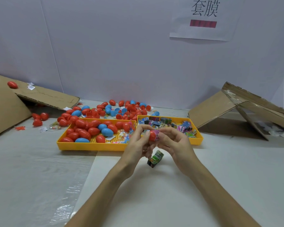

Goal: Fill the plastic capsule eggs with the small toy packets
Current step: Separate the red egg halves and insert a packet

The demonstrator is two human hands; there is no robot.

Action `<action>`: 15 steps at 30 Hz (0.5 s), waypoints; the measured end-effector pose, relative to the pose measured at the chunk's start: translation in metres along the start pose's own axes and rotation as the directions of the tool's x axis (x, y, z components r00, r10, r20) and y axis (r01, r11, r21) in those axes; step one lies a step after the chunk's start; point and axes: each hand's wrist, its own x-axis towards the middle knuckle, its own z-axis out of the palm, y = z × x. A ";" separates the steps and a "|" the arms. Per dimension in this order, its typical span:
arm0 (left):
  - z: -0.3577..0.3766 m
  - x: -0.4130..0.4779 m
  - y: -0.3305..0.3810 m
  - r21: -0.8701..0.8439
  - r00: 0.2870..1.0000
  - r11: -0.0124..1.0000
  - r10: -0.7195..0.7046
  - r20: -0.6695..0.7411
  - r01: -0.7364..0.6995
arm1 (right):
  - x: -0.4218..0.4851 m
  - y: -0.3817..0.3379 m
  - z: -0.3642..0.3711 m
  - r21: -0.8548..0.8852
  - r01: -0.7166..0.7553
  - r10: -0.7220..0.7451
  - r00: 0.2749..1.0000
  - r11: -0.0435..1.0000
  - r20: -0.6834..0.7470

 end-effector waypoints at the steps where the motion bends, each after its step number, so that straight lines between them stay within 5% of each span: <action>1: 0.000 0.000 0.000 -0.004 1.000 1.000 0.002 -0.003 -0.002 | 0.000 0.000 0.000 -0.006 0.013 -0.013 1.000 1.000 -0.004; 15: 0.003 -0.001 -0.004 0.027 0.999 0.999 0.046 0.016 -0.047 | 0.002 0.004 -0.005 0.074 0.043 -0.042 0.999 0.996 -0.013</action>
